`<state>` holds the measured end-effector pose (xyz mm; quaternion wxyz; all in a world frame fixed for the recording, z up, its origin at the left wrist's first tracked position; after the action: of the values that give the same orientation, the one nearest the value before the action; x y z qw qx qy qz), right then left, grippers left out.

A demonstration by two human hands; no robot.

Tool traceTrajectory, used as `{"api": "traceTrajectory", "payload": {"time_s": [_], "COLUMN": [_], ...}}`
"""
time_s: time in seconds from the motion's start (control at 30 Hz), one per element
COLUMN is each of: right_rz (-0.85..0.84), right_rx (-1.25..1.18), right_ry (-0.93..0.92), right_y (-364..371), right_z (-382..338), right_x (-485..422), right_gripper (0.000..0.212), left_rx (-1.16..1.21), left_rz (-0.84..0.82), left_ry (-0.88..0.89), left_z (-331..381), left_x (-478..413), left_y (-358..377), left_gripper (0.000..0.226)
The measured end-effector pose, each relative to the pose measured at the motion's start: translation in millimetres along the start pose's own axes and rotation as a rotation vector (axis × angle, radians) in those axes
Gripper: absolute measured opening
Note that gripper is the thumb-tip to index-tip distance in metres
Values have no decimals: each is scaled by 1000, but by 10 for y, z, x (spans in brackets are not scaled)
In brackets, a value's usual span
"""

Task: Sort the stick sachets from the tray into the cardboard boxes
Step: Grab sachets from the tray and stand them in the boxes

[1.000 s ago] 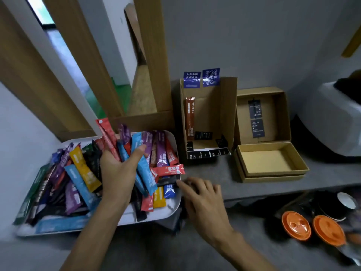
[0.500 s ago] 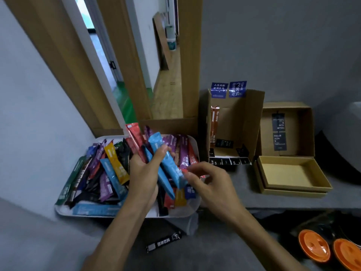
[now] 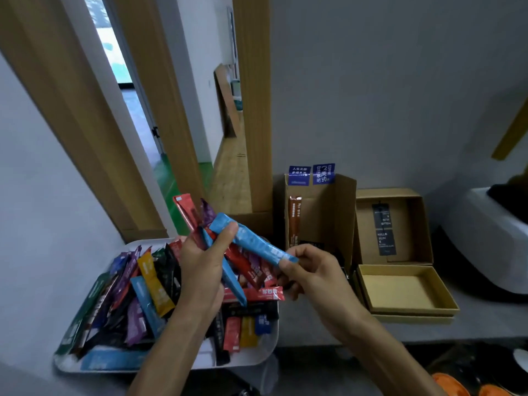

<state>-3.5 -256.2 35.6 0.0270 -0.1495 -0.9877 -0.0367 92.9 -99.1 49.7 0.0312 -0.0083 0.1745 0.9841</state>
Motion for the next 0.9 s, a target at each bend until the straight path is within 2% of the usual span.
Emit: {"api": "traceTrajectory", "payload": {"time_s": [0.1,0.17,0.23,0.33,0.43,0.57,0.6,0.73,0.8,0.9], "right_rz": [43,81,109,50,38,212,244,459,540,475], "right_rx": [-70,-124,-29,99,22,-253,-251,2,132,540], "right_ry": [-2,-14,-65,-71,-22,62,73,117,144,171], "right_y": [-129,-205,-270,-317,-344,-402,-412,-433,-417,-433], "right_z": [4,8,-20,-51,24,339,411,594,639,701], "right_x": [-53,-82,-97,-143,-192,-376,-463,-885,-1042,-1179], "right_gripper": [16,16,19,19,16,24,26,17,20,23], "left_rx": [-2,-19,-49,-74,-27,36,20,-32,-55,-84], "left_rz": [19,19,6,-22,-40,-19,-21,-16,-13,-26], "left_ry": [-29,-34,-25,-23,-59,-54,-48,-29,-30,-58], "left_z": [-20,-16,-9,7,-13,3,-1,-49,-58,-82], "left_x": [-27,-36,-53,-83,-108,-167,-179,-156,-135,-114], "left_y": [84,151,220,329,416,409,395,354,328,269], "left_gripper": [14,17,20,28,31,17,17,16,17,27]}}
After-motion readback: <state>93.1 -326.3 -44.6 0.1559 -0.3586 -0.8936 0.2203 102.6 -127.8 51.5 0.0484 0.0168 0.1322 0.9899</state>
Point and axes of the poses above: each hand's wrist, its own x-axis away from the middle knuckle, its own y-axis out of the palm, z = x × y, the point moved 3 cm from there along -x, towards the middle knuckle, and after that the axes turned 2 degrees about z, right-handed, at the moved point
